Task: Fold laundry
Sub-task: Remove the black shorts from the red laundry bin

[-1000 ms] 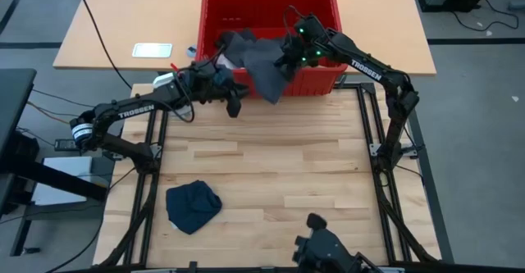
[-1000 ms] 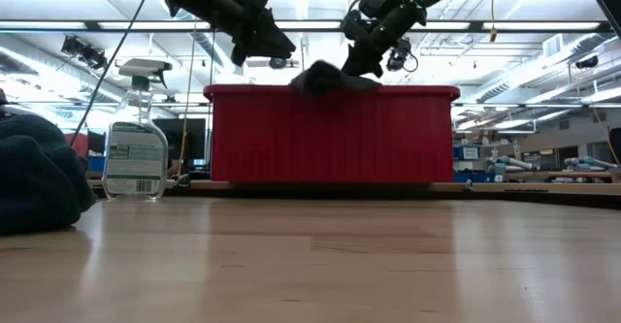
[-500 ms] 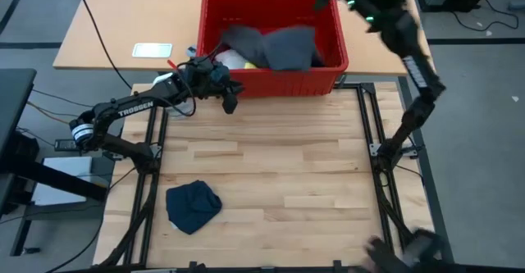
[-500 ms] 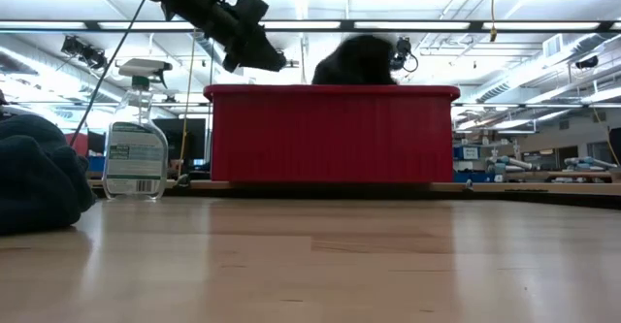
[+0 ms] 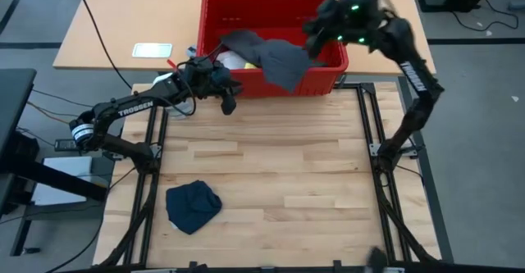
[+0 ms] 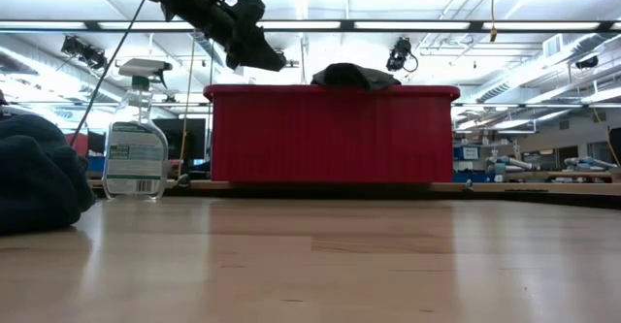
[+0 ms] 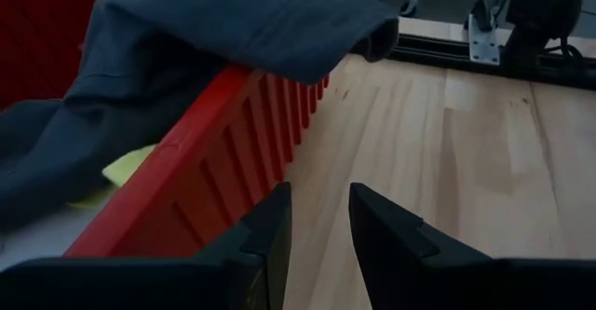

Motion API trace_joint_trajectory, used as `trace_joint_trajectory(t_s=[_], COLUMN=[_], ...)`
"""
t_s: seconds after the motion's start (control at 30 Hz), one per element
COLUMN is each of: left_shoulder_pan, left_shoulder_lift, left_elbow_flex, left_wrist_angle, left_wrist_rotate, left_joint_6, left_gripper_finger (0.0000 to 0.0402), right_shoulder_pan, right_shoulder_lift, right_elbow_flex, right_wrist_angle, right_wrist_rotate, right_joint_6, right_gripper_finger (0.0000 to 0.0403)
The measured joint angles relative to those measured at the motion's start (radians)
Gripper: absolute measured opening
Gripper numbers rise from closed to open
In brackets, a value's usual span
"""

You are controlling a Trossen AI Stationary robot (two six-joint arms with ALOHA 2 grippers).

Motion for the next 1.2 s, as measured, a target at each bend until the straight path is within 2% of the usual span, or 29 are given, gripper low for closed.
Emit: trace_joint_trajectory(t_s=[0.27, 0.5, 0.6, 0.67, 0.77, 0.83, 0.93, 1.03, 1.2], left_shoulder_pan=[0.0, 0.0, 0.0, 0.0, 0.0, 0.0, 0.0, 0.0, 0.006], left_shoulder_lift=[0.0, 0.0, 0.0, 0.0, 0.0, 0.0, 0.0, 0.0, 0.0], left_elbow_flex=[0.0, 0.0, 0.0, 0.0, 0.0, 0.0, 0.0, 0.0, 0.0], left_wrist_angle=[-0.002, -0.021, -0.022, -0.023, -0.023, -0.023, -0.025, -0.037, -0.057], left_wrist_rotate=[-0.001, -0.001, -0.001, -0.002, -0.002, -0.002, -0.002, -0.002, -0.002], left_joint_6=[-0.073, -0.091, -0.091, -0.09, -0.091, -0.091, -0.09, -0.09, -0.089], left_gripper_finger=[0.0114, 0.0114, 0.0114, 0.0114, 0.0114, 0.0114, 0.0114, 0.0114, 0.0114], right_shoulder_pan=[0.119, 0.195, 0.207, 0.207, 0.206, 0.196, 0.188, 0.188, 0.179], right_shoulder_lift=[0.18, 0.323, 0.359, 0.383, 0.423, 0.443, 0.451, 0.433, 0.345], right_elbow_flex=[0.0, 0.0, 0.0, 0.0, 0.0, 0.0, 0.0, 0.0, 0.002], right_wrist_angle=[-0.199, -0.303, -0.295, -0.278, -0.264, -0.259, -0.259, -0.259, -0.247], right_wrist_rotate=[0.033, 0.218, 0.252, 0.331, 0.554, 0.632, 0.611, 0.555, 0.464], right_joint_6=[-0.124, -0.248, -0.258, -0.249, -0.24, -0.253, -0.257, -0.251, -0.229], right_gripper_finger=[0.0194, 0.028, 0.0309, 0.0323, 0.0328, 0.0322, 0.0284, 0.0207, 0.0054])
